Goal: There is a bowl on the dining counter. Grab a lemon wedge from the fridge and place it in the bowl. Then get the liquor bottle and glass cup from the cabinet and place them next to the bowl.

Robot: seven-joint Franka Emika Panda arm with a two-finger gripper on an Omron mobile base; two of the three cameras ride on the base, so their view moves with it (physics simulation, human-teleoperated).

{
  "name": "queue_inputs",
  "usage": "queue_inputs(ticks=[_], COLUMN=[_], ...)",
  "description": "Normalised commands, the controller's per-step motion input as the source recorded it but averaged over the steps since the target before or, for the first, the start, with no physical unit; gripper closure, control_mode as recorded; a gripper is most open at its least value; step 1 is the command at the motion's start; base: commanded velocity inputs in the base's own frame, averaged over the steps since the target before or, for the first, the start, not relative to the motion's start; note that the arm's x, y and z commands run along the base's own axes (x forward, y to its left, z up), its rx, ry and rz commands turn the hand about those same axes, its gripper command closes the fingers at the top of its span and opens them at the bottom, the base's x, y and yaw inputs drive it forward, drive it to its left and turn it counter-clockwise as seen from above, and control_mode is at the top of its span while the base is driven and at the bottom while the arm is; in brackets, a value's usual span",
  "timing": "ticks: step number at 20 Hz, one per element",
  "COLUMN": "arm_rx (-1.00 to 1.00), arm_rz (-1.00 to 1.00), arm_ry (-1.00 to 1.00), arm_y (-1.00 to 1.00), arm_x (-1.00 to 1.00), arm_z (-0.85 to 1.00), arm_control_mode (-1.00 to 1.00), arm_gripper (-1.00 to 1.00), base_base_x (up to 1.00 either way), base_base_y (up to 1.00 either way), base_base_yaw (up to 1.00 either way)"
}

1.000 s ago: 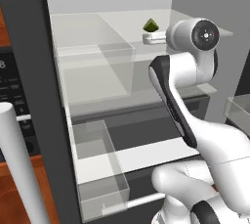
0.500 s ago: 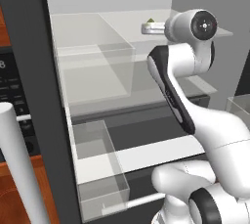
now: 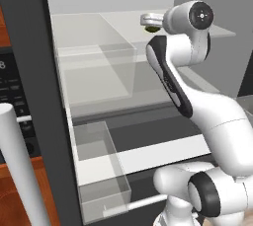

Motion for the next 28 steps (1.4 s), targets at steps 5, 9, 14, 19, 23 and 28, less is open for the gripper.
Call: queue_inputs(ticks=[5,9,14,19,23,28], arm_rx=[0.00,0.00,0.00,0.00,0.00,0.00], arm_rz=[-0.04,-0.08,-0.06,-0.04,-0.01,0.00], arm_ry=[0.07,0.06,0.06,0.05,0.04,0.04], arm_y=[0.00,0.00,0.01,0.01,0.00,0.00], arm_x=[0.48,0.39,0.31,0.25,0.17,0.14], arm_z=[0.00,0.00,-0.03,-0.07,-0.12,-0.17], arm_control_mode=[-1.00,-1.00,-1.00,-1.00,-1.00,-1.00], arm_gripper=[-1.00,-1.00,-1.00,-1.00,-1.00,-1.00], base_base_x=[0.00,0.00,0.00,0.00,0.00,0.00], base_base_y=[0.00,0.00,0.00,0.00,0.00,0.00], base_base_yaw=[0.00,0.00,0.00,0.00,0.00,0.00])
